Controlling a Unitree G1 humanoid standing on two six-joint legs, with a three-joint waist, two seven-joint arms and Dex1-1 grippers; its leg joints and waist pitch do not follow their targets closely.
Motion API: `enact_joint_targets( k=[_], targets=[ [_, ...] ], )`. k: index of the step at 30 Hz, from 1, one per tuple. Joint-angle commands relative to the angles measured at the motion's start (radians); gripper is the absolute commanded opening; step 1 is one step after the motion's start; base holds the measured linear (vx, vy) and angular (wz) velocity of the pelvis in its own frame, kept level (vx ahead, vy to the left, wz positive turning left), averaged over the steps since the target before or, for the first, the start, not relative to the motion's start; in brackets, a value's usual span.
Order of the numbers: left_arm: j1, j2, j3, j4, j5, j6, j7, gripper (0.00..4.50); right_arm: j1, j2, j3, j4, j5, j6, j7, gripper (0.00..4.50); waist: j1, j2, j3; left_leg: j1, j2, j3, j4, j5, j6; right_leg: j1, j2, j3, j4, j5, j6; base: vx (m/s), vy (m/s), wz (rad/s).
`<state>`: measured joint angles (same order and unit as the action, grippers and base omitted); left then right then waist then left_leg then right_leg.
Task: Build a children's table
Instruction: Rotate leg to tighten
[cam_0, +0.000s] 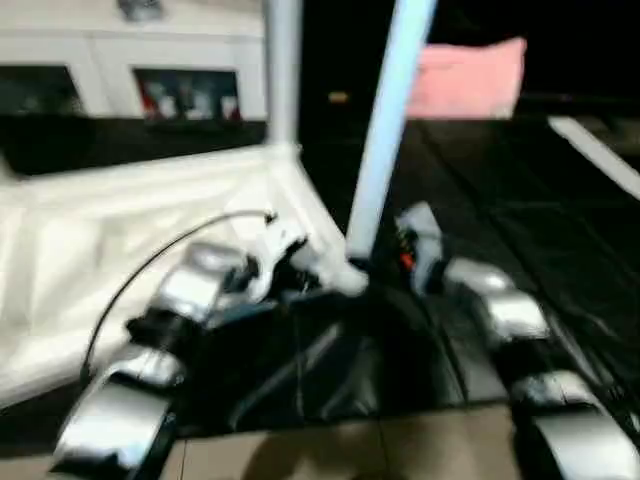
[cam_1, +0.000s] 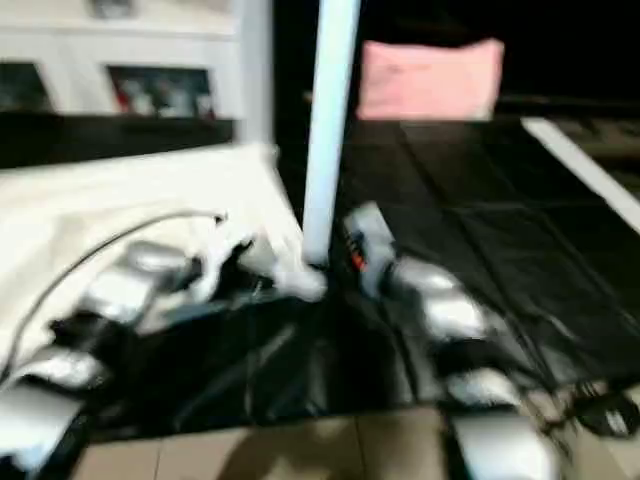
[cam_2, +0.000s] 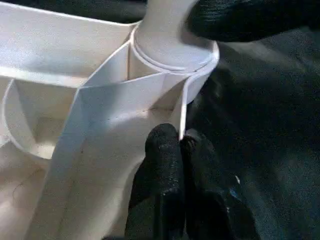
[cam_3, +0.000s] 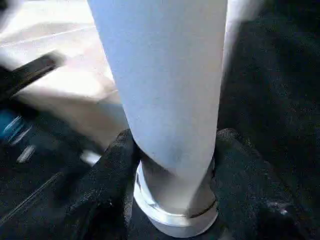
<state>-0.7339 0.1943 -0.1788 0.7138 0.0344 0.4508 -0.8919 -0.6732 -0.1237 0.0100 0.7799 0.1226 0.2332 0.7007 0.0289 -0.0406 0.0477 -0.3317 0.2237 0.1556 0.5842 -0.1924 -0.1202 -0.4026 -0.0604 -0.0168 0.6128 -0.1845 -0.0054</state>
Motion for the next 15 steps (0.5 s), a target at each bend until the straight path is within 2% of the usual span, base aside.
enact_joint_targets(
  k=[1, 2, 4, 5, 7, 9, 12, 13, 15],
  targets=[
    [-0.064, -0.138, 0.002, 0.037, -0.041, -0.037, 0.119, 0.00, -0.020, 0.174, 0.101, 0.075, -0.009, 0.061, -0.030, 1.95, 0.004, 0.002, -0.050, -0.011, -0.017, 0.012, -0.073, -0.289, -0.005, 0.033, -0.047, 0.017, -0.098, -0.443, -0.144, 0.000, 0.000, 0.00],
    [-0.072, -0.149, 0.012, 0.052, -0.040, -0.045, 0.147, 0.00, -0.031, 0.187, 0.095, 0.088, -0.012, 0.062, -0.059, 1.95, 0.005, -0.002, -0.050, -0.010, -0.017, 0.013, -0.073, -0.283, 0.001, 0.033, -0.046, 0.019, -0.097, -0.425, -0.150, 0.000, 0.000, 0.00],
    [-0.091, -0.170, 0.037, 0.078, -0.039, -0.059, 0.201, 0.00, -0.047, 0.208, 0.078, 0.109, -0.012, 0.059, -0.108, 1.95, 0.007, 0.000, -0.050, -0.010, -0.015, 0.014, -0.074, -0.277, 0.007, 0.033, -0.045, 0.019, -0.095, -0.392, -0.161, 0.000, 0.000, 0.00],
    [-0.098, -0.175, 0.045, 0.084, -0.036, -0.062, 0.221, 0.00, -0.048, 0.212, 0.075, 0.113, -0.021, 0.044, -0.127, 1.95, 0.009, -0.003, -0.053, -0.010, -0.015, 0.015, -0.075, -0.272, 0.011, 0.034, -0.045, 0.020, -0.093, -0.364, -0.166, 0.000, 0.000, 0.00],
    [-0.105, -0.181, 0.052, 0.092, -0.030, -0.065, 0.242, 0.00, -0.048, 0.215, 0.067, 0.124, -0.036, 0.011, -0.155, 1.95, 0.012, -0.001, -0.054, -0.011, -0.014, 0.015, -0.075, -0.258, 0.015, 0.036, -0.046, 0.020, -0.090, -0.336, -0.172, 0.000, 0.000, 0.00],
    [-0.106, -0.177, 0.049, 0.095, -0.022, -0.070, 0.244, 0.00, -0.044, 0.212, 0.055, 0.125, -0.031, 0.001, -0.158, 2.49, 0.014, 0.000, -0.056, -0.015, -0.014, 0.017, -0.075, -0.223, 0.024, 0.042, -0.046, 0.021, -0.086, -0.269, -0.187, 0.000, 0.000, 0.00],
    [-0.088, -0.151, 0.026, 0.097, -0.006, -0.092, 0.193, 0.00, -0.017, 0.182, -0.002, 0.089, 0.012, -0.004, -0.143, 2.69, 0.016, 0.002, -0.055, -0.016, -0.014, 0.018, -0.077, -0.213, 0.033, 0.044, -0.046, 0.021, -0.087, -0.252, -0.192, 0.000, 0.000, 0.00],
    [-0.083, -0.145, 0.020, 0.096, -0.004, -0.097, 0.175, 0.00, -0.007, 0.172, -0.008, 0.074, 0.020, -0.006, -0.132, 2.94, 0.017, 0.002, -0.055, -0.015, -0.014, 0.018, -0.077, -0.213, 0.034, 0.045, -0.046, 0.022, -0.087, -0.250, -0.190, 0.000, 0.000, 0.00],
    [-0.066, -0.122, -0.001, 0.093, 0.008, -0.109, 0.131, 0.00, 0.026, 0.134, -0.022, 0.019, 0.040, -0.001, -0.092, 3.02, 0.021, 0.002, -0.056, -0.015, -0.012, 0.018, -0.078, -0.202, 0.038, 0.047, -0.046, 0.022, -0.086, -0.226, -0.192, 0.000, 0.000, 0.00]
  ],
)
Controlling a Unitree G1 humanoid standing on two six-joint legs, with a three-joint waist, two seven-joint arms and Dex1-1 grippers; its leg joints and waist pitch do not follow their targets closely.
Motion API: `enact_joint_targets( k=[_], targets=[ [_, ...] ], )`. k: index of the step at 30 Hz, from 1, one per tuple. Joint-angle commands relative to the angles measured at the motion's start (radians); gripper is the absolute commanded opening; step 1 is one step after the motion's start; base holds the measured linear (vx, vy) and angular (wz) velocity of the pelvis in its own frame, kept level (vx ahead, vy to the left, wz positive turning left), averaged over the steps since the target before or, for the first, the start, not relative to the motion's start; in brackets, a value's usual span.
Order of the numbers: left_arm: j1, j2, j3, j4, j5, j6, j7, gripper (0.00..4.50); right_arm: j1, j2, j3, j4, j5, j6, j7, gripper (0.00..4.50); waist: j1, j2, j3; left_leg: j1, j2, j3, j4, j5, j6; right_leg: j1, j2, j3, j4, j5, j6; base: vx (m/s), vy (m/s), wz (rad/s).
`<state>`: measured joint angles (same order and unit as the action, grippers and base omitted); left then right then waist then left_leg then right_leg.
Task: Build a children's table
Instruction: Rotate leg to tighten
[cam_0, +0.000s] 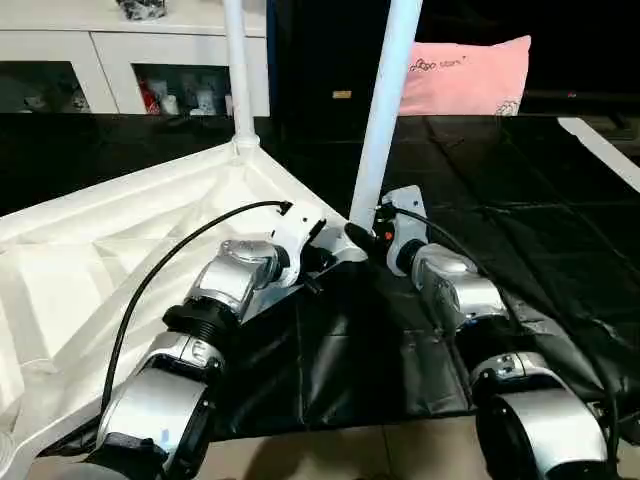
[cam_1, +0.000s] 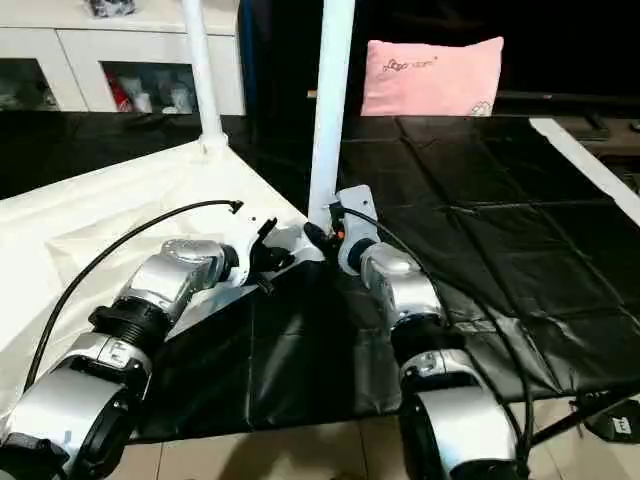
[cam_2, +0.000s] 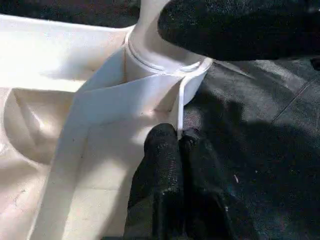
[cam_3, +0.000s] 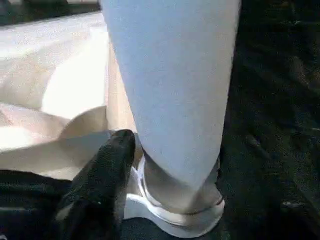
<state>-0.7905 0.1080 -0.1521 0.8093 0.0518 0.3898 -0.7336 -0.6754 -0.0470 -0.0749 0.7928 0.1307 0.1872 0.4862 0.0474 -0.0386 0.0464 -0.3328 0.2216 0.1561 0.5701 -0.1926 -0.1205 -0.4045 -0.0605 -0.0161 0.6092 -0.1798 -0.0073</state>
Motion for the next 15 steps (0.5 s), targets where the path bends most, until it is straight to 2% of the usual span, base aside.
enact_joint_targets(
  k=[1, 3, 6, 8, 12, 13, 15],
  targets=[
    [-0.005, -0.029, -0.033, -0.002, -0.005, -0.053, -0.034, 0.00, 0.037, 0.047, 0.059, -0.007, 0.035, 0.044, 0.132, 3.06, 0.004, 0.000, -0.056, -0.013, -0.010, 0.018, -0.064, -0.198, 0.040, 0.049, -0.046, 0.021, -0.081, -0.219, -0.193, 0.000, 0.000, 0.00],
    [0.003, -0.012, -0.044, -0.005, 0.004, -0.061, -0.053, 0.00, 0.069, 0.008, 0.066, -0.048, 0.033, 0.034, 0.176, 3.38, 0.003, -0.001, -0.055, -0.016, -0.010, 0.018, -0.064, -0.192, 0.042, 0.053, -0.046, 0.021, -0.079, -0.204, -0.201, 0.000, 0.000, 0.00],
    [0.020, 0.024, -0.066, -0.014, 0.017, -0.087, -0.105, 0.00, 0.140, -0.085, 0.067, -0.140, 0.042, 0.030, 0.272, 3.59, 0.011, -0.001, -0.055, -0.017, -0.009, 0.018, -0.063, -0.183, 0.052, 0.058, -0.047, 0.022, -0.081, -0.192, -0.198, 0.000, 0.000, 0.00],
    [0.028, 0.042, -0.082, -0.023, 0.022, -0.112, -0.143, 0.00, 0.170, -0.135, 0.064, -0.190, 0.057, 0.028, 0.320, 3.69, 0.009, -0.003, -0.057, -0.017, -0.008, 0.019, -0.062, -0.170, 0.057, 0.056, -0.046, 0.022, -0.077, -0.165, -0.210, 0.000, 0.000, 0.00],
    [0.037, 0.067, -0.103, -0.028, 0.035, -0.130, -0.190, 0.00, 0.206, -0.204, 0.056, -0.251, 0.076, 0.018, 0.393, 4.03, 0.016, -0.002, -0.054, -0.013, -0.006, 0.023, -0.059, -0.166, 0.063, 0.052, -0.046, 0.023, -0.078, -0.161, -0.223, 0.000, 0.000, 0.00],
    [0.041, 0.077, -0.117, -0.028, 0.046, -0.149, -0.212, 0.00, 0.227, -0.240, 0.056, -0.297, 0.091, 0.013, 0.449, 4.15, 0.019, 0.000, -0.054, -0.013, -0.005, 0.022, -0.060, -0.170, 0.064, 0.053, -0.046, 0.022, -0.079, -0.166, -0.221, 0.000, 0.000, 0.00],
    [0.046, 0.085, -0.131, -0.028, 0.047, -0.165, -0.238, 0.00, 0.256, -0.285, 0.061, -0.356, 0.108, 0.017, 0.522, 4.37, 0.023, -0.003, -0.053, -0.016, -0.005, 0.021, -0.060, -0.172, 0.066, 0.056, -0.046, 0.022, -0.079, -0.167, -0.214, 0.000, 0.000, 0.00]
  ],
)
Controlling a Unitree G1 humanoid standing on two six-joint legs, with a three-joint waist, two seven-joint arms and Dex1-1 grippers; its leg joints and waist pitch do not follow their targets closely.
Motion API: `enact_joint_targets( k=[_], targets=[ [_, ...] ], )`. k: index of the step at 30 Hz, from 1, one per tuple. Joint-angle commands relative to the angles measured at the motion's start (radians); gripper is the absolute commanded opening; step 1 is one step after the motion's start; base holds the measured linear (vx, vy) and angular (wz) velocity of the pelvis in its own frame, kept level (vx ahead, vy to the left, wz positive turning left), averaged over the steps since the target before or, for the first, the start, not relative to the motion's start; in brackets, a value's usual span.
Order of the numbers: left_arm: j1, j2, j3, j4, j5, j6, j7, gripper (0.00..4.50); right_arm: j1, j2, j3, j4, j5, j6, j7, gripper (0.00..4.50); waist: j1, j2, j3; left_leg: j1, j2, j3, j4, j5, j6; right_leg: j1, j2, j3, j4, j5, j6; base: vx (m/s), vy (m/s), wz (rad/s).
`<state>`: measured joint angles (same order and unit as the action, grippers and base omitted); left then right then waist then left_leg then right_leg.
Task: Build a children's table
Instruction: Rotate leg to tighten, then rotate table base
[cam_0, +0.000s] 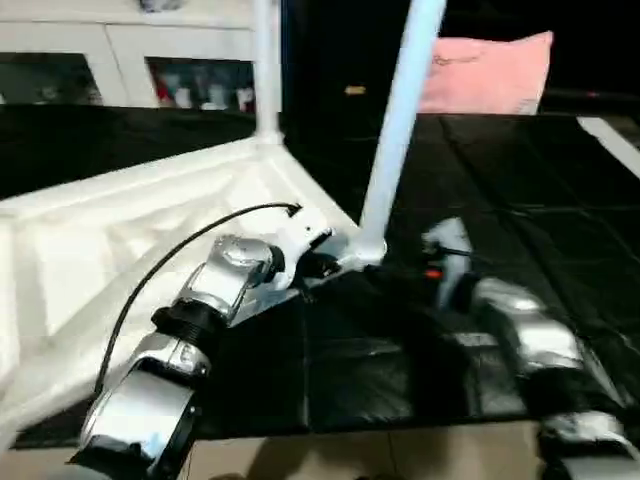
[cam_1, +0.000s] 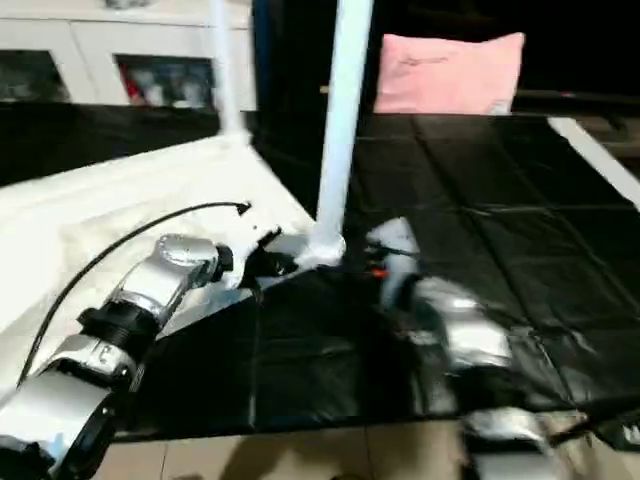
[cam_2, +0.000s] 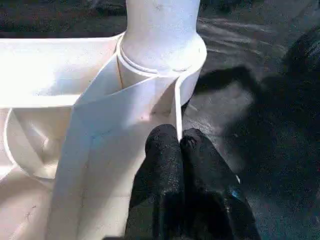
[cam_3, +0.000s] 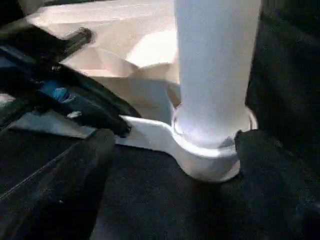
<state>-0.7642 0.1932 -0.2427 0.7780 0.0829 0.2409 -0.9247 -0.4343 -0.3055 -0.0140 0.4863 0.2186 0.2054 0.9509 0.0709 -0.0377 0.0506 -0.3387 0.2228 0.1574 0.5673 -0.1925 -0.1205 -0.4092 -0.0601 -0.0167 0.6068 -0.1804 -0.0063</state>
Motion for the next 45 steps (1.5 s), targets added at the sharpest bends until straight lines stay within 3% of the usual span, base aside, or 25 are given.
enact_joint_targets(
  k=[1, 6, 10, 16, 19, 21, 23, 26, 27, 28, 29, 31, 32, 35, 37, 38, 43, 45],
  targets=[
    [0.019, 0.000, -0.040, 0.003, 0.016, -0.016, -0.046, 0.00, 0.015, -0.026, 0.000, -0.050, 0.020, -0.001, 0.058, 4.41, 0.001, -0.004, -0.058, -0.010, -0.006, 0.020, -0.057, -0.168, 0.069, 0.061, -0.047, 0.023, -0.076, -0.162, -0.213, 0.000, 0.000, 0.00],
    [0.032, 0.020, -0.058, -0.024, 0.001, -0.041, -0.119, 0.00, 0.049, -0.093, 0.009, -0.122, 0.047, 0.006, 0.140, 4.48, 0.005, -0.008, -0.057, -0.010, -0.005, 0.020, -0.057, -0.166, 0.068, 0.058, -0.048, 0.023, -0.076, -0.185, -0.212, 0.000, 0.000, 0.00],
    [0.048, 0.049, -0.075, -0.061, -0.010, -0.062, -0.198, 0.00, 0.080, -0.127, 0.020, -0.181, 0.074, 0.022, 0.205, 4.48, 0.013, -0.006, -0.057, -0.008, -0.003, 0.021, -0.057, -0.163, 0.071, 0.056, -0.048, 0.024, -0.075, -0.173, -0.216, 0.000, 0.000, 0.00],
    [0.031, 0.050, -0.057, -0.026, 0.007, -0.130, -0.138, 0.00, 0.109, -0.130, 0.026, -0.263, 0.120, 0.081, 0.237, 4.48, 0.016, -0.007, -0.057, -0.009, -0.003, 0.019, -0.057, -0.167, 0.065, 0.058, -0.047, 0.022, -0.074, -0.170, -0.209, 0.000, 0.000, 0.00],
    [0.016, 0.045, -0.013, -0.034, -0.017, -0.113, -0.086, 0.00, 0.140, -0.146, 0.052, -0.328, 0.142, 0.147, 0.258, 4.48, 0.019, -0.008, -0.055, -0.009, -0.004, 0.019, -0.057, -0.175, 0.062, 0.057, -0.047, 0.022, -0.077, -0.203, -0.193, 0.000, 0.000, 0.00],
    [0.019, 0.051, -0.003, -0.060, -0.037, -0.087, -0.110, 0.44, 0.147, -0.151, 0.058, -0.339, 0.142, 0.154, 0.259, 4.50, 0.018, -0.010, -0.056, -0.011, -0.003, 0.018, -0.058, -0.169, 0.056, 0.057, -0.050, 0.022, -0.077, -0.224, -0.183, 0.000, 0.000, 0.00],
    [0.037, 0.069, 0.017, -0.129, -0.069, -0.030, -0.139, 0.55, 0.160, -0.156, 0.064, -0.361, 0.154, 0.177, 0.263, 4.50, 0.018, -0.008, -0.060, -0.013, -0.003, 0.017, -0.056, -0.149, 0.051, 0.059, -0.051, 0.023, -0.071, -0.187, -0.197, 0.000, 0.000, 0.00],
    [0.083, 0.110, 0.028, -0.236, -0.101, 0.023, -0.191, 0.91, 0.174, -0.154, 0.070, -0.395, 0.173, 0.211, 0.261, 4.50, 0.016, -0.011, -0.068, -0.019, -0.005, 0.019, -0.047, -0.067, 0.066, 0.062, -0.044, 0.022, -0.051, -0.021, -0.231, 0.000, 0.000, 0.00],
    [0.113, 0.138, 0.029, -0.294, -0.116, 0.046, -0.219, 0.96, 0.171, -0.138, 0.071, -0.399, 0.175, 0.218, 0.244, 4.50, 0.016, -0.005, -0.065, -0.018, -0.004, 0.019, -0.047, -0.064, 0.073, 0.060, -0.044, 0.020, -0.049, 0.005, -0.241, 0.000, 0.000, 0.00],
    [0.132, 0.156, 0.029, -0.330, -0.125, 0.061, -0.237, 0.96, 0.168, -0.125, 0.071, -0.399, 0.176, 0.220, 0.232, 4.50, 0.014, -0.007, -0.066, -0.020, -0.003, 0.020, -0.047, -0.065, 0.073, 0.062, -0.046, 0.021, -0.047, 0.014, -0.245, 0.000, 0.000, 0.00],
    [0.150, 0.174, 0.029, -0.366, -0.135, 0.077, -0.254, 1.18, 0.163, -0.113, 0.072, -0.401, 0.177, 0.226, 0.215, 4.50, 0.013, -0.001, -0.065, -0.019, -0.003, 0.019, -0.049, -0.075, 0.067, 0.060, -0.047, 0.020, -0.048, 0.001, -0.246, 0.000, 0.000, 0.00],
    [0.196, 0.224, 0.026, -0.454, -0.157, 0.127, -0.296, 1.35, 0.144, -0.076, 0.075, -0.393, 0.181, 0.240, 0.171, 4.50, 0.008, 0.000, -0.063, -0.013, -0.003, 0.022, -0.051, -0.097, 0.056, 0.054, -0.042, 0.019, -0.051, -0.026, -0.245, 0.000, 0.000, 0.00],
    [0.233, 0.270, 0.023, -0.523, -0.173, 0.169, -0.331, 1.36, 0.126, -0.043, 0.078, -0.381, 0.184, 0.244, 0.142, 4.50, 0.006, -0.003, -0.058, -0.012, -0.002, 0.023, -0.055, -0.129, 0.044, 0.050, -0.043, 0.019, -0.058, -0.094, -0.233, 0.000, 0.000, 0.00],
    [0.320, 0.387, 0.030, -0.681, -0.212, 0.267, -0.394, 1.65, 0.077, 0.031, 0.093, -0.344, 0.197, 0.267, 0.104, 4.50, -0.006, 0.005, -0.055, -0.012, 0.001, 0.018, -0.064, -0.167, 0.013, 0.044, -0.044, 0.019, -0.055, -0.160, -0.224, 0.000, 0.000, 0.00],
    [0.332, 0.404, 0.035, -0.705, -0.219, 0.282, -0.399, 1.80, 0.068, 0.040, 0.099, -0.335, 0.197, 0.271, 0.102, 4.50, -0.011, 0.006, -0.053, -0.008, 0.000, 0.020, -0.065, -0.189, 0.005, 0.041, -0.041, 0.020, -0.059, -0.188, -0.215, 0.000, 0.000, 0.00],
    [0.366, 0.449, 0.065, -0.768, -0.244, 0.328, -0.406, 1.85, 0.035, 0.070, 0.121, -0.299, 0.186, 0.270, 0.100, 4.50, -0.007, 0.001, -0.054, -0.005, 0.001, 0.021, -0.064, -0.189, 0.004, 0.039, -0.043, 0.020, -0.057, -0.185, -0.215, 0.000, 0.000, 0.00],
    [0.420, 0.526, 0.122, -0.860, -0.275, 0.392, -0.420, 2.23, -0.052, 0.172, 0.140, -0.175, 0.121, 0.210, -0.003, 4.50, -0.012, 0.006, -0.054, -0.010, -0.005, 0.021, -0.065, -0.140, -0.010, 0.042, -0.041, 0.019, -0.049, -0.123, -0.218, 0.000, 0.000, 0.00],
    [0.451, 0.554, 0.116, -0.900, -0.271, 0.411, -0.418, 2.54, -0.094, 0.221, 0.137, -0.101, 0.084, 0.186, -0.095, 4.50, -0.009, 0.007, -0.058, -0.004, -0.006, 0.024, -0.061, -0.117, -0.016, 0.042, -0.041, 0.020, -0.044, -0.077, -0.221, 0.000, 0.000, 0.00]
  ],
)
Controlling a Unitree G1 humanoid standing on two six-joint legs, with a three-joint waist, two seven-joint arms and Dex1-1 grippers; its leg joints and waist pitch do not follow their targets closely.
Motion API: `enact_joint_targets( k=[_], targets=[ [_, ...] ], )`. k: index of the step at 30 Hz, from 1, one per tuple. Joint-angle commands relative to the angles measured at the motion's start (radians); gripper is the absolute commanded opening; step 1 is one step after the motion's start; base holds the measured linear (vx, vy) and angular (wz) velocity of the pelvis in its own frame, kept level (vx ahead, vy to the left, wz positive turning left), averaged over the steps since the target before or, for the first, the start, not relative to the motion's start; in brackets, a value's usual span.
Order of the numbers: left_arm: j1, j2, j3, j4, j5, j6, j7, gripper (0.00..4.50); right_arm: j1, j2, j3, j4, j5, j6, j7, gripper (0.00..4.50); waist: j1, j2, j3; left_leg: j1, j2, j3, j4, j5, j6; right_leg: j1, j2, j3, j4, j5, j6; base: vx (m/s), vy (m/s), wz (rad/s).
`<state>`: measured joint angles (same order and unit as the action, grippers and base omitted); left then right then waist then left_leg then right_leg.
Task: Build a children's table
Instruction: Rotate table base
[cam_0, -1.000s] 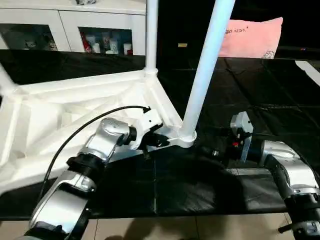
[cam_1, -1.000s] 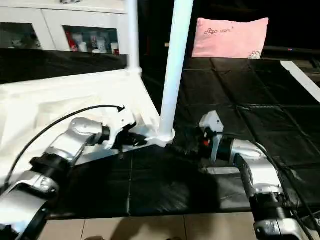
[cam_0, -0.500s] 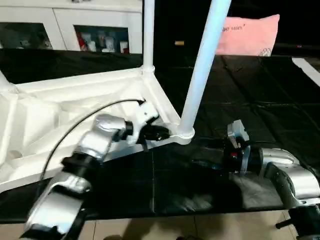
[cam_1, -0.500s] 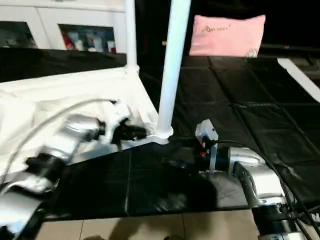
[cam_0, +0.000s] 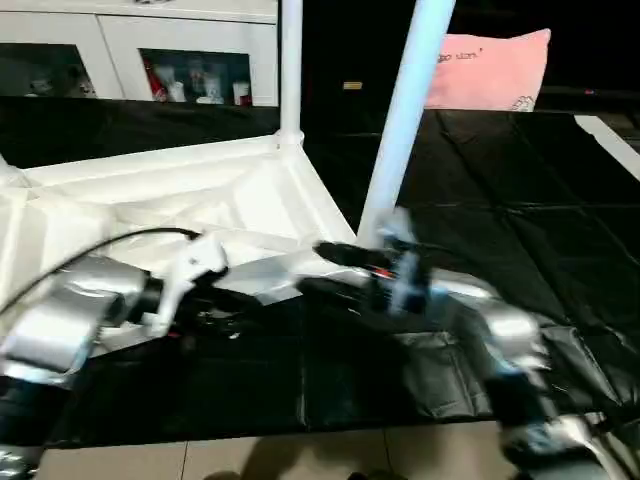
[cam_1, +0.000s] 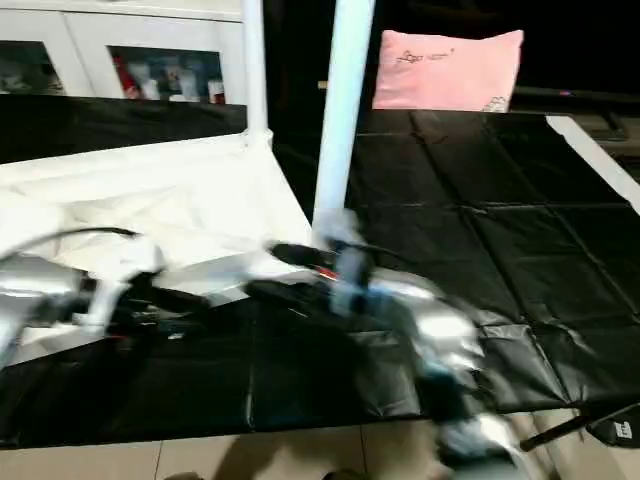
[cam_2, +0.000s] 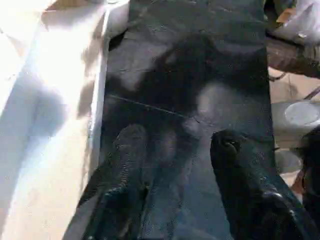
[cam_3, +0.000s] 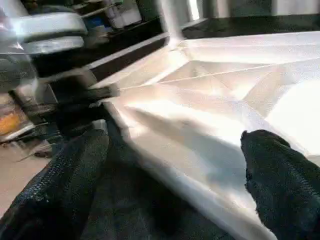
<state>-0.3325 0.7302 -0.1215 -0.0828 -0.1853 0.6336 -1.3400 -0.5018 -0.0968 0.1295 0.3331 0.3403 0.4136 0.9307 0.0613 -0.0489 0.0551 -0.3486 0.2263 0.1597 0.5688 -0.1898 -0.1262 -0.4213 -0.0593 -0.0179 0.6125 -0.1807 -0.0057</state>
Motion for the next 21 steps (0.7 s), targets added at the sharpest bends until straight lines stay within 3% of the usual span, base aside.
enact_joint_targets(
  k=[1, 2, 4, 5, 9, 11, 17, 21],
  targets=[
    [0.023, 0.020, -0.007, -0.043, -0.001, 0.021, -0.001, 2.61, -0.031, 0.017, -0.007, 0.061, -0.043, -0.027, -0.086, 4.50, -0.004, 0.017, -0.062, 0.000, -0.013, 0.020, -0.065, -0.106, -0.015, 0.058, -0.040, 0.021, -0.048, -0.071, -0.219, 0.000, 0.000, 0.00],
    [0.046, 0.043, -0.025, -0.065, 0.021, 0.036, 0.018, 2.63, -0.067, 0.054, -0.013, 0.129, -0.077, -0.069, -0.172, 4.50, -0.003, 0.018, -0.062, 0.002, -0.012, 0.021, -0.063, -0.104, -0.018, 0.056, -0.041, 0.021, -0.048, -0.068, -0.217, 0.000, 0.000, 0.00],
    [0.054, 0.053, -0.050, -0.048, 0.075, 0.041, 0.058, 2.68, -0.098, 0.087, -0.043, 0.193, -0.084, -0.079, -0.267, 4.50, -0.008, 0.020, -0.060, 0.002, -0.013, 0.022, -0.065, -0.117, -0.028, 0.054, -0.041, 0.023, -0.050, -0.097, -0.209, 0.000, 0.000, 0.00],
    [0.057, 0.057, -0.062, -0.040, 0.097, 0.042, 0.082, 2.96, -0.112, 0.103, -0.061, 0.223, -0.079, -0.093, -0.309, 4.50, -0.008, 0.019, -0.062, 0.004, -0.012, 0.021, -0.065, -0.126, -0.034, 0.056, -0.041, 0.024, -0.050, -0.109, -0.199, 0.000, 0.000, 0.00],
    [0.054, 0.052, -0.072, -0.030, 0.130, 0.047, 0.156, 3.08, -0.147, 0.134, -0.098, 0.301, -0.083, -0.158, -0.404, 4.50, -0.002, 0.023, -0.064, 0.005, -0.013, 0.021, -0.063, -0.126, -0.037, 0.056, -0.038, 0.023, -0.046, -0.070, -0.197, 0.000, 0.000, 0.00],
    [0.047, 0.046, -0.075, -0.020, 0.148, 0.044, 0.190, 3.36, -0.166, 0.137, -0.115, 0.341, -0.094, -0.196, -0.440, 4.50, -0.003, 0.024, -0.064, 0.004, -0.014, 0.021, -0.063, -0.132, -0.040, 0.056, -0.038, 0.023, -0.046, -0.075, -0.195, 0.000, 0.000, 0.00],
    [0.009, 0.022, -0.087, 0.052, 0.218, 0.002, 0.297, 3.79, -0.243, 0.082, -0.179, 0.479, -0.110, -0.299, -0.535, 4.50, 0.000, 0.024, -0.066, 0.003, -0.017, 0.021, -0.058, -0.154, -0.042, 0.057, -0.037, 0.024, -0.048, -0.102, -0.185, 0.000, 0.000, 0.00],
    [-0.007, 0.003, -0.085, 0.081, 0.229, -0.017, 0.341, 4.09, -0.269, 0.034, -0.206, 0.528, -0.104, -0.327, -0.546, 4.50, 0.005, 0.026, -0.067, 0.001, -0.017, 0.020, -0.055, -0.162, -0.042, 0.058, -0.036, 0.023, -0.046, -0.099, -0.189, 0.000, 0.000, 0.00]
  ],
)
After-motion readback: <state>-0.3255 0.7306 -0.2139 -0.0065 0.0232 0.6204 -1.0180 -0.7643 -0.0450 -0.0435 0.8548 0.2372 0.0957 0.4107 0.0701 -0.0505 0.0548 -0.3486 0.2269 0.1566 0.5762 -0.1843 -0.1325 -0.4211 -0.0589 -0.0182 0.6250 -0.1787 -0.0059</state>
